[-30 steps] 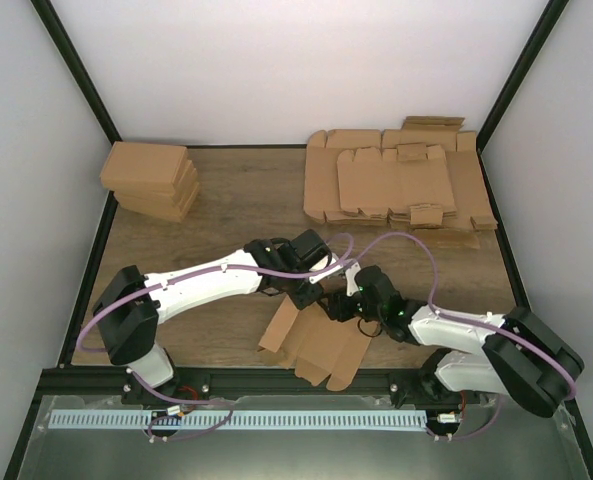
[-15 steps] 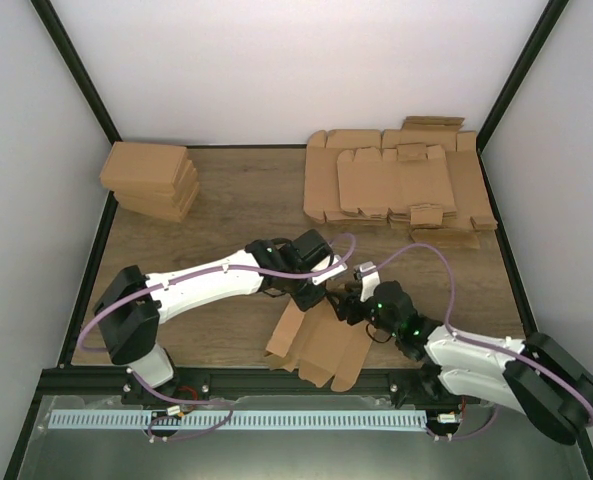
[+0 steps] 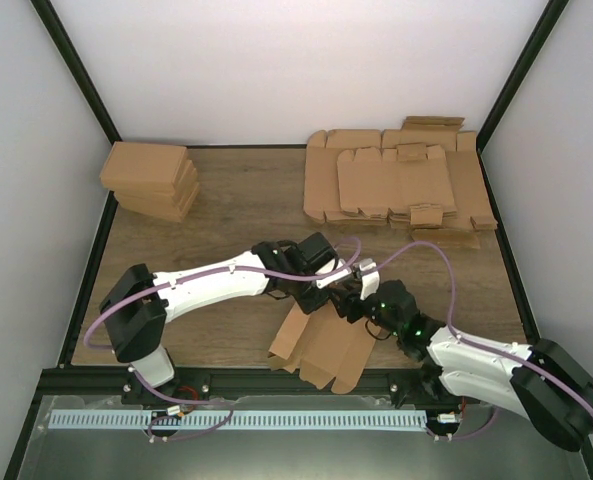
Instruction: Fold the paper box
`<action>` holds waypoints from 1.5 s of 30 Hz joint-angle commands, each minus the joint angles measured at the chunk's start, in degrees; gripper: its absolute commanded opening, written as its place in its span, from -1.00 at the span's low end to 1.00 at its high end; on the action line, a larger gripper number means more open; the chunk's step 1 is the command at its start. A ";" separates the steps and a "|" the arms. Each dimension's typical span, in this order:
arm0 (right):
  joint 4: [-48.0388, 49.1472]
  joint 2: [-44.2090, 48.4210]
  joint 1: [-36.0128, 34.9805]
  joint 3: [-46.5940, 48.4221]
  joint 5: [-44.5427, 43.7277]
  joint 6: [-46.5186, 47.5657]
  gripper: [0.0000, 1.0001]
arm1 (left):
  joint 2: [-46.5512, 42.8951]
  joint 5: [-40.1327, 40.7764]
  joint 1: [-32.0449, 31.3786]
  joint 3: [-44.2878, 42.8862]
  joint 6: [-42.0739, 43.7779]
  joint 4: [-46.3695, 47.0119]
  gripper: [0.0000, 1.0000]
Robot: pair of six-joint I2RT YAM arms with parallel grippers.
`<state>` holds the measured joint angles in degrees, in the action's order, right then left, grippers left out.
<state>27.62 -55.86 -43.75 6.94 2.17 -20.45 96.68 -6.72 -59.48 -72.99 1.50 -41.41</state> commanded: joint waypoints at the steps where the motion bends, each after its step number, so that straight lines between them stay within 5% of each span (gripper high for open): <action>1: -4.21 1.09 -0.46 2.11 -0.15 -4.90 0.19 | 1.10 -0.57 -0.92 -1.37 0.09 0.88 -0.42; 11: -18.83 5.64 1.53 8.38 -2.95 -14.24 0.34 | 1.24 -0.83 -1.14 -0.99 0.18 1.34 -0.42; 18: -16.94 6.79 13.96 8.33 14.81 -14.60 0.32 | 0.97 -0.84 -1.21 -0.33 0.09 1.72 -0.42; 28: -18.62 -2.43 15.01 14.31 27.57 -10.75 0.32 | 0.98 -1.10 -1.50 -0.18 -0.31 2.05 -0.42; 45: -20.61 -4.70 15.01 11.24 25.03 -12.38 -0.13 | -0.44 -2.24 -1.78 -0.50 -1.63 3.44 -0.27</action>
<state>7.70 -60.77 -28.75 18.76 27.44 -32.32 97.12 -7.44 -60.80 -72.97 1.04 -39.55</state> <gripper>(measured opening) 0.451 0.323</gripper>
